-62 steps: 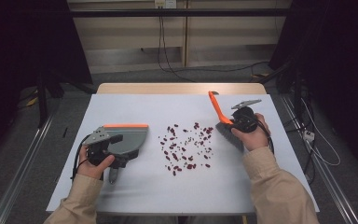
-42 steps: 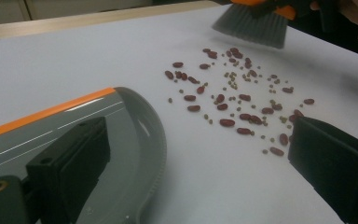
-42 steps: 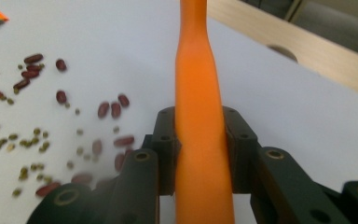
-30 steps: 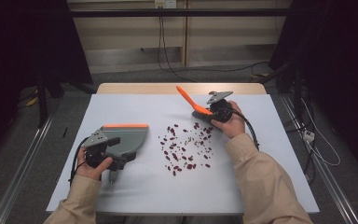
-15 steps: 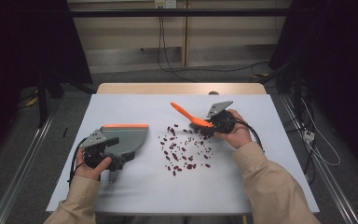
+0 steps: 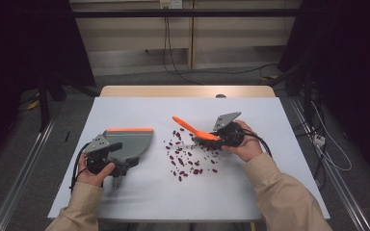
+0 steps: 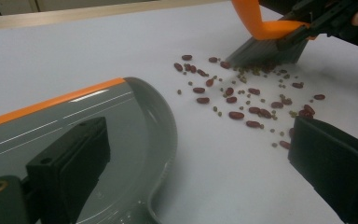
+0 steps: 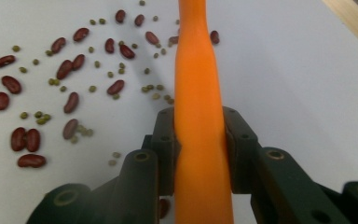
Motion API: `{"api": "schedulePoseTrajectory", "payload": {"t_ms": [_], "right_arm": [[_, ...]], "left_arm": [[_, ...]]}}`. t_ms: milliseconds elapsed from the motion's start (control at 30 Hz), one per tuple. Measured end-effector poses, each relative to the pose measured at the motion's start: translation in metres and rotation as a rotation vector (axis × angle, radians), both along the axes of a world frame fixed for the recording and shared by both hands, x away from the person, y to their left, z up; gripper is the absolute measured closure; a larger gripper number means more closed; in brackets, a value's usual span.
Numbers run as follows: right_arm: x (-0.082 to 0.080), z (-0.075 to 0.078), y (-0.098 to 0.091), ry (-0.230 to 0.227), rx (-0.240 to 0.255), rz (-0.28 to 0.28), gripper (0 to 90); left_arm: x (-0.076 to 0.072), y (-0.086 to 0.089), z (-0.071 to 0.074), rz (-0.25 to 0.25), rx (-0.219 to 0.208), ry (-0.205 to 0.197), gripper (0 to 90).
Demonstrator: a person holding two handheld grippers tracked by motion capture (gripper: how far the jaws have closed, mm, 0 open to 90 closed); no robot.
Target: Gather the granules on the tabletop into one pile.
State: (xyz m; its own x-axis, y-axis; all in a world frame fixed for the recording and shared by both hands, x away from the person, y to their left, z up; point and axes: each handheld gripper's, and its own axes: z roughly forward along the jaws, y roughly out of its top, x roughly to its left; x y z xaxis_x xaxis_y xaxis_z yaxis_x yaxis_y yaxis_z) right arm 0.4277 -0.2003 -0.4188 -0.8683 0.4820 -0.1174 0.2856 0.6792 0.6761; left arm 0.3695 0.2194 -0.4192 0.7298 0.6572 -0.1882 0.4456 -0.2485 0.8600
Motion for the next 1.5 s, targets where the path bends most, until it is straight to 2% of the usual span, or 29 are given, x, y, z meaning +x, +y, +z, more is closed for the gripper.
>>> {"api": "schedulePoseTrajectory", "payload": {"t_ms": [167,333,433,567,700,833,1100,1200,1233,1300,1367,1500], "right_arm": [[-0.007,0.001,0.0,-0.004,0.004,0.003,70.6],[-0.004,0.008,-0.009,-0.019,0.067,-0.043,70.6],[0.006,0.011,-0.015,-0.019,0.101,-0.079,70.7],[0.022,0.01,-0.014,-0.029,0.107,-0.12,70.6],[0.039,0.007,-0.005,-0.039,0.109,-0.143,70.7],[0.053,0.005,0.01,-0.063,0.098,-0.143,70.7],[0.075,0.001,0.043,-0.09,0.113,-0.104,70.7],[0.08,-0.004,0.053,-0.092,0.081,-0.08,70.7],[0.081,-0.007,0.056,-0.077,0.071,-0.067,70.7],[0.078,-0.01,0.06,-0.059,0.083,-0.037,70.7],[0.072,-0.008,0.063,-0.072,0.035,0.0,70.7],[0.06,-0.007,0.061,-0.061,0.023,0.05,70.6]], "left_arm": [[0.0,0.001,-0.002,0.001,-0.004,0.004,5.4],[0.001,-0.001,-0.003,-0.009,-0.005,0.008,5.4],[0.002,-0.002,-0.004,-0.013,-0.005,0.011,5.4],[0.003,-0.001,-0.004,-0.006,-0.006,0.015,5.4],[0.003,0.001,-0.004,-0.004,-0.009,0.014,5.4],[0.003,0.0,-0.003,-0.006,-0.011,0.012,5.4],[0.003,0.001,-0.004,-0.009,-0.01,0.017,5.4],[0.004,0.001,-0.004,-0.01,-0.011,0.017,5.4],[0.003,0.001,-0.004,-0.007,-0.013,0.019,5.4],[0.004,0.003,-0.004,-0.008,-0.01,0.015,5.4],[0.003,0.003,-0.004,-0.005,-0.011,0.017,5.4],[0.004,0.003,-0.004,-0.007,-0.012,0.015,5.4]]}}
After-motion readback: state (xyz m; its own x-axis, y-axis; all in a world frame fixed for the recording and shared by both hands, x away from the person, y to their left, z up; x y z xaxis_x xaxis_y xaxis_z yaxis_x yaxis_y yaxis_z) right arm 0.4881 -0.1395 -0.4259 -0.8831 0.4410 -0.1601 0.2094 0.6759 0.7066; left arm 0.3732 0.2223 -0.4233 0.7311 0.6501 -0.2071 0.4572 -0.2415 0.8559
